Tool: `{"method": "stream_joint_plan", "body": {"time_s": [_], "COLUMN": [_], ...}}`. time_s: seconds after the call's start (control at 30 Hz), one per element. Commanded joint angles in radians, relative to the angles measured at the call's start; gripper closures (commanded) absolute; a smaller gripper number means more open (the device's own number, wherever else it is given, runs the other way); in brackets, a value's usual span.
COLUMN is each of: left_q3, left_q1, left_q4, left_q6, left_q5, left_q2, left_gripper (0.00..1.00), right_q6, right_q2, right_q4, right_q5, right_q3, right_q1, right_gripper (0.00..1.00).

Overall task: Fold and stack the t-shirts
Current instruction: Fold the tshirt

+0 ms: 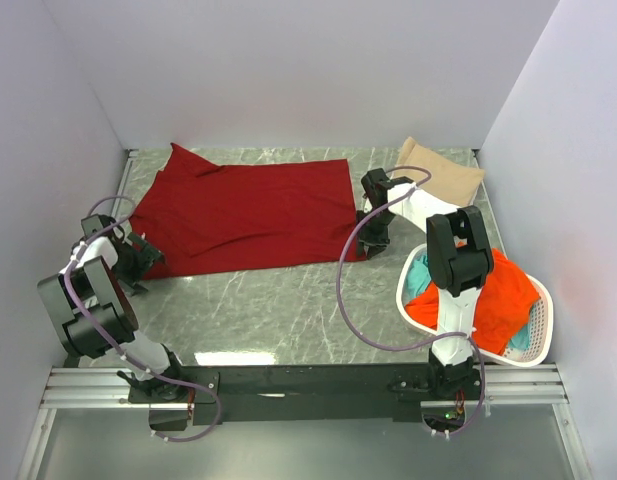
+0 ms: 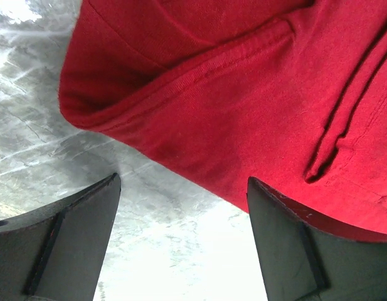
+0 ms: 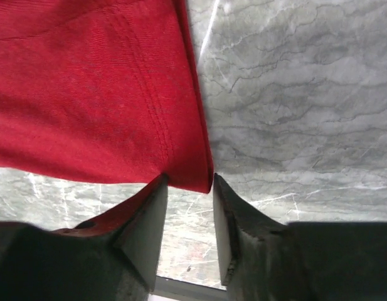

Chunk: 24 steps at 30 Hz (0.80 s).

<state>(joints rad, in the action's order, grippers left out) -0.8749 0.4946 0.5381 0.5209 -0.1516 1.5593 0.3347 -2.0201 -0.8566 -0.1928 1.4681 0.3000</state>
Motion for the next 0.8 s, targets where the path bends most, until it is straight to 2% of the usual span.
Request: {"method": "stream_joint_plan", "body": {"time_s": [0.0, 0.1, 0.17, 0.2, 0.27, 0.77], "left_q3": [0.010, 0.014, 0.014, 0.014, 0.017, 0.031], "left_q1": [0.013, 0.031, 0.041, 0.048, 0.055, 0.079], "left_q4": [-0.046, -0.058, -0.063, -0.066, -0.069, -0.093], "left_q6": [0.005, 0.001, -0.001, -0.002, -0.004, -0.015], "left_q5": [-0.022, -0.017, -0.020, -0.020, -0.017, 0.009], "left_q2": [0.007, 0.022, 0.038, 0.041, 0.050, 0.087], "left_gripper": [0.13, 0.12, 0.12, 0.12, 0.12, 0.11], "right_q6": [0.003, 0.000, -0.005, -0.003, -0.005, -0.011], "right_q2": [-0.019, -0.026, -0.029, -0.031, -0.029, -0.028], "right_q4": [0.030, 0.024, 0.019, 0.018, 0.013, -0.039], "right_q5": [0.001, 0.009, 0.016, 0.021, 0.032, 0.107], "right_q3": [-0.006, -0.002, 0.001, 0.003, 0.006, 0.070], "right_q1": [-0.007, -0.007, -0.010, -0.016, -0.021, -0.039], "right_gripper": [0.60, 0.72, 0.82, 0.91, 0.98, 1.00]}}
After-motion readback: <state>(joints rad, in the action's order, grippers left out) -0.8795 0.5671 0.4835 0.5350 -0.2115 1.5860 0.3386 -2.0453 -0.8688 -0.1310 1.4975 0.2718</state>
